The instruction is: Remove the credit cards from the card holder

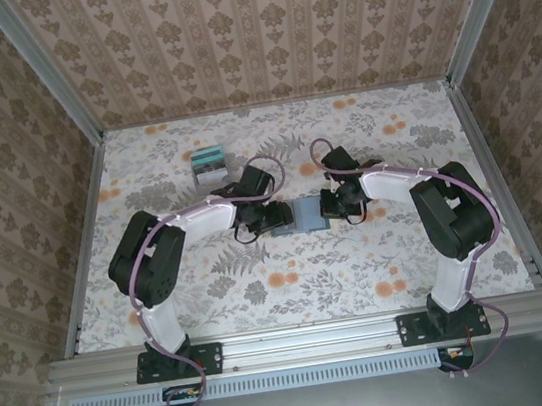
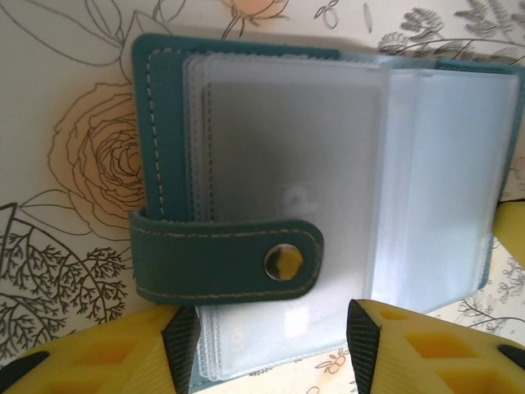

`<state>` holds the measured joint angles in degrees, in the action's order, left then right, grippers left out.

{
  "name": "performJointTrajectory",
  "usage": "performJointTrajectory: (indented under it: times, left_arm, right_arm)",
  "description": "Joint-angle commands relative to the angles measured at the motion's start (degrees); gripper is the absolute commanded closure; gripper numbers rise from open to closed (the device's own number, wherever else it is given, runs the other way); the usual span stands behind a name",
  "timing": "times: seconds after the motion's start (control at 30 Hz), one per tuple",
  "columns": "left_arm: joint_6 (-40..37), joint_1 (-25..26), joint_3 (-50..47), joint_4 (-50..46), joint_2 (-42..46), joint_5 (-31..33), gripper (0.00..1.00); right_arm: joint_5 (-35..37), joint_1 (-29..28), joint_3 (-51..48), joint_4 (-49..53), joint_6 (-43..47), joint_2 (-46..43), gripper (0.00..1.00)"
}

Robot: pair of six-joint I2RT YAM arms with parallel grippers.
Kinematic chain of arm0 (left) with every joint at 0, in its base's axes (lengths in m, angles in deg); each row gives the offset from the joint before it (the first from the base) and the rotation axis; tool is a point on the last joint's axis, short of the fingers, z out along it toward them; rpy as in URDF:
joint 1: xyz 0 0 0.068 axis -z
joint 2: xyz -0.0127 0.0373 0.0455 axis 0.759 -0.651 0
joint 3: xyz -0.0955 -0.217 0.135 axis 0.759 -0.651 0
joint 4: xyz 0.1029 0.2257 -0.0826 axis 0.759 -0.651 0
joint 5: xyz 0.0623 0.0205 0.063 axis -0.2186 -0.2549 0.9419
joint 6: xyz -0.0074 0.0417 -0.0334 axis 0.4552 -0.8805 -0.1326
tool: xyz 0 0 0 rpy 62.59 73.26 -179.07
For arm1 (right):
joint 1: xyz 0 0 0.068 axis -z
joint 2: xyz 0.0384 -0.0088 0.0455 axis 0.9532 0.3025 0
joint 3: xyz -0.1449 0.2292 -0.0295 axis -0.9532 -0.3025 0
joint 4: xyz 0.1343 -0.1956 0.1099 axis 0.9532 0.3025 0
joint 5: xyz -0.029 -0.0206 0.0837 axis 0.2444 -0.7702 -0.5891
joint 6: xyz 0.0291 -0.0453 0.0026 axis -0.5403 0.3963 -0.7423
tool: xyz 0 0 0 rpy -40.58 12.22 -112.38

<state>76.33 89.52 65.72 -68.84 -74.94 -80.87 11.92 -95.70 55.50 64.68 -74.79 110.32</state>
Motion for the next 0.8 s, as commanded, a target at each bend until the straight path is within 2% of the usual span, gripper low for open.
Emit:
performJointTrajectory:
  times: [0.0, 0.33, 0.63, 0.77]
  left_arm:
    - [-1.5, 0.2, 1.8, -1.6, -1.8, -2.4, 0.46]
    - [-3.1, 0.7, 1.8, 3.5, -1.8, -9.1, 0.45]
    - [-4.5, 1.6, 2.8, 3.5, -0.5, -9.2, 0.43]
    - [-5.0, 1.8, 3.3, 3.2, -0.4, -9.3, 0.3]
  right_arm:
    - [-0.6, -0.4, 0.1, 0.2, -0.1, 1.8, 1.0]
    - [-1.1, -0.3, -0.2, 0.0, -0.2, 1.8, 1.0]
    - [-1.1, -0.4, -0.8, -0.1, -0.4, 1.7, 1.0]
    - [-1.2, -0.3, -0.9, -0.2, -0.5, 1.7, 1.0]
